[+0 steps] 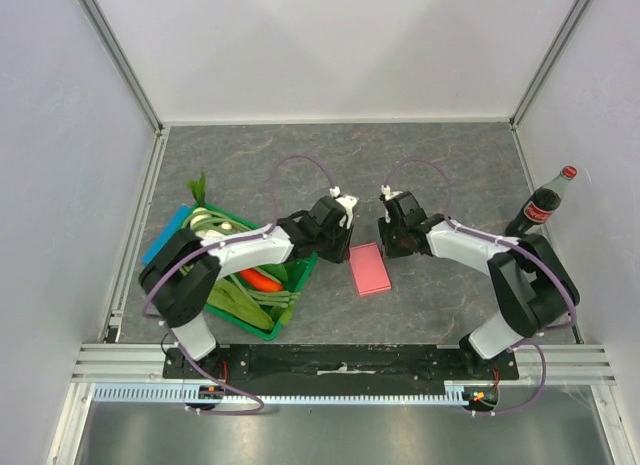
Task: Fold the paper box
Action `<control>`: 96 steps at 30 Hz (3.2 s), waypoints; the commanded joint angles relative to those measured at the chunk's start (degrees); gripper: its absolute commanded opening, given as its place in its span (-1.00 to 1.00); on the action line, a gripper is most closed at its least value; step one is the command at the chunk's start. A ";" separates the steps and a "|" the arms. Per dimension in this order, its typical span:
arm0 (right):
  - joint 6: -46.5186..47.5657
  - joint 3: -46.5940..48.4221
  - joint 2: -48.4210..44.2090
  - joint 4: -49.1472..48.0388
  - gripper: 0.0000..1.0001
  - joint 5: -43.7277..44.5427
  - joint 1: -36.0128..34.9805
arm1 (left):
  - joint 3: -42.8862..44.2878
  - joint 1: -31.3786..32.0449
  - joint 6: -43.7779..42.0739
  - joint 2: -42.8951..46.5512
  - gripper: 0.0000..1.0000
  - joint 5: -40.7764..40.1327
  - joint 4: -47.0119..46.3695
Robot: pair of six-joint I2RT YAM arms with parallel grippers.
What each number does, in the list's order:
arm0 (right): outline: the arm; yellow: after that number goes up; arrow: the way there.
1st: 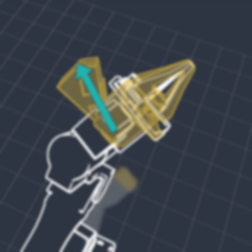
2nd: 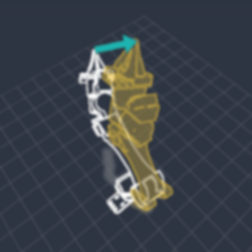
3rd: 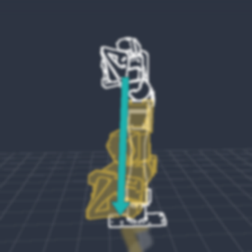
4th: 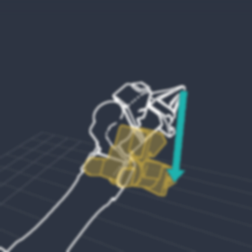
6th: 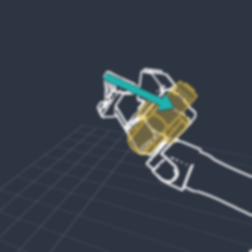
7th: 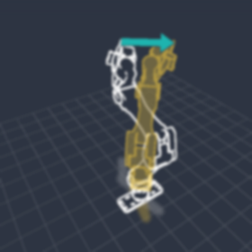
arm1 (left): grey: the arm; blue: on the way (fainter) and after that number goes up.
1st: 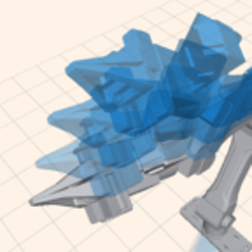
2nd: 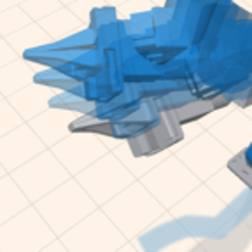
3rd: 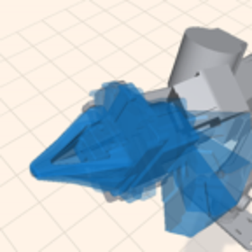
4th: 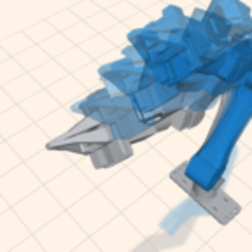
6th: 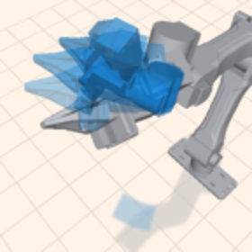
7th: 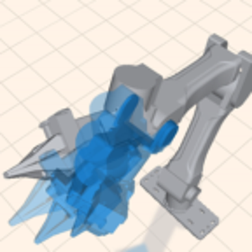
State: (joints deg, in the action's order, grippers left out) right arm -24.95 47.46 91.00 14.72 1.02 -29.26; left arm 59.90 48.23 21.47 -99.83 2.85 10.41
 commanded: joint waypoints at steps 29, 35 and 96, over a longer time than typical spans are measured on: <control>-54.15 -34.47 -30.99 -27.88 -0.04 -7.34 -7.39 | -13.22 -3.05 7.18 28.80 0.12 12.53 -10.77; -43.38 -21.16 -18.78 -26.86 -0.09 -6.35 -0.04 | -16.65 -3.05 7.09 39.78 0.11 9.90 -4.18; 6.36 35.07 27.48 17.09 0.00 22.99 -10.13 | -18.41 -3.05 1.20 61.16 0.16 2.51 8.75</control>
State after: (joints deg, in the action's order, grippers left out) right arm -6.72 84.60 119.09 26.48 27.35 -42.48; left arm 40.10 45.12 24.69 -38.98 5.93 19.73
